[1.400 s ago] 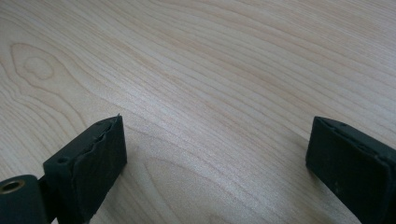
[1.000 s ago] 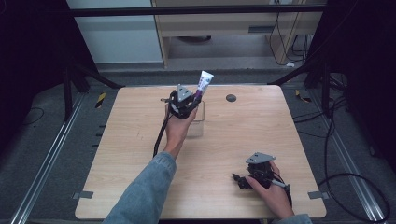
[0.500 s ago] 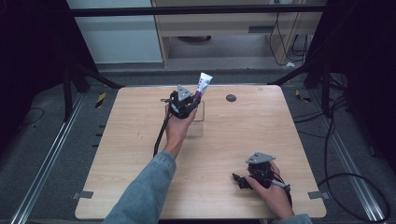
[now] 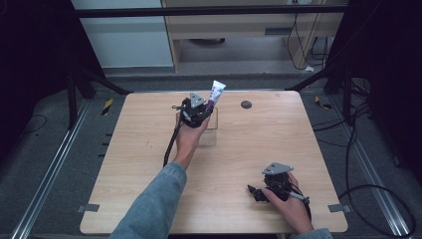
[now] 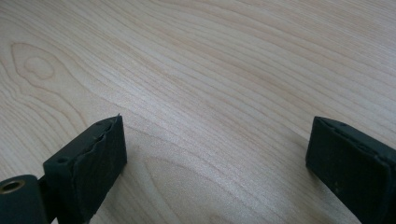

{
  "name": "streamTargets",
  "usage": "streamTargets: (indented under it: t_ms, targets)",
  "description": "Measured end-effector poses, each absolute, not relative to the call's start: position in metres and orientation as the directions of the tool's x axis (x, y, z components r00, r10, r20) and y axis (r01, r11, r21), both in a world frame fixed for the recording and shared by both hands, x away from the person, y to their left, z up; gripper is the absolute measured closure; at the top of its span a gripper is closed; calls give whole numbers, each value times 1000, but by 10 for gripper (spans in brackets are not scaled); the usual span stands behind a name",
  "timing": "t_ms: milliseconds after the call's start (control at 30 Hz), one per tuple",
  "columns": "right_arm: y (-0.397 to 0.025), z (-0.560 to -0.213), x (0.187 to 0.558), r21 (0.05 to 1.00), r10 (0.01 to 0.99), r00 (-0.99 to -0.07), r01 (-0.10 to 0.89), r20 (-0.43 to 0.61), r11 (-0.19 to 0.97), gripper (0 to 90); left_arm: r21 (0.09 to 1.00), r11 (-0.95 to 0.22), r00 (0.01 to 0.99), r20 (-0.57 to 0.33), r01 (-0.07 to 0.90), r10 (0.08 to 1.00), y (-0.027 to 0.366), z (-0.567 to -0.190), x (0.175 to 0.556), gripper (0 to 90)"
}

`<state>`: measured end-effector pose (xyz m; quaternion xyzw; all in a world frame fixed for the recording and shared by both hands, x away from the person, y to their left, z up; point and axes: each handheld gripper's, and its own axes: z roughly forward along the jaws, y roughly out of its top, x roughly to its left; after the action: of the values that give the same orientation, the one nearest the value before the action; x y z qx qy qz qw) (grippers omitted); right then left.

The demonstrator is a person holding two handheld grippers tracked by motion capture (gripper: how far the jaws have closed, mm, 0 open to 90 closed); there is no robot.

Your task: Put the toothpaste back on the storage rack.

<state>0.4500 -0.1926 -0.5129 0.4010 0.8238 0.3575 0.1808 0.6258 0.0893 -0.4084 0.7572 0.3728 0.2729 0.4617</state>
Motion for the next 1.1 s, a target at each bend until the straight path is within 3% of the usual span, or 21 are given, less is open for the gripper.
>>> streamTargets:
  t_ms: [1100]
  targets:
    - [-192, -513, 450, 733, 791, -611, 536, -6, 419, 54, 875, -332, 576, 78, 352, 814, 94, -416, 623, 758]
